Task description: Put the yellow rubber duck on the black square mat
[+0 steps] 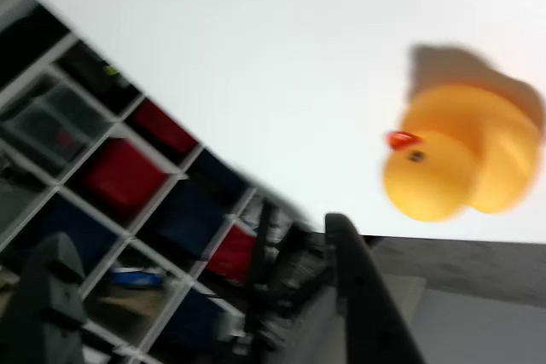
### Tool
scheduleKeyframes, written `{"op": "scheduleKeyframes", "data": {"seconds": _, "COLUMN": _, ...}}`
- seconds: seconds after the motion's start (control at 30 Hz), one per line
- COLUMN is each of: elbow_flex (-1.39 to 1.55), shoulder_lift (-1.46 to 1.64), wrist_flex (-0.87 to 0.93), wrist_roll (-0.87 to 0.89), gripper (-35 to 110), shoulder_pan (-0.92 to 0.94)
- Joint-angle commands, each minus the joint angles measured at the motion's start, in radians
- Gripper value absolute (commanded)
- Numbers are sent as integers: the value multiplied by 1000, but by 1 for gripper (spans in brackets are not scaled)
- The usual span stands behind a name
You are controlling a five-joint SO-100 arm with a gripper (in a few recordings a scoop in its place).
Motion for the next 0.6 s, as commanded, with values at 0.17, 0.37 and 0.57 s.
{"op": "scheduleKeyframes", "data": {"seconds": 0.17, "elbow_flex": -29, "shoulder_lift": 17, "wrist_flex": 146, "wrist_roll": -43, "gripper": 34, "shoulder_pan": -183}}
{"op": "scheduleKeyframes", "data": {"seconds": 0.37, "elbow_flex": -28, "shoulder_lift": -49, "wrist_flex": 212, "wrist_roll": -106, "gripper": 34, "shoulder_pan": -202}}
{"op": "scheduleKeyframes", "data": {"seconds": 0.57, "elbow_flex": -29, "shoulder_lift": -153, "wrist_flex": 216, "wrist_roll": -107, "gripper": 34, "shoulder_pan": -204}}
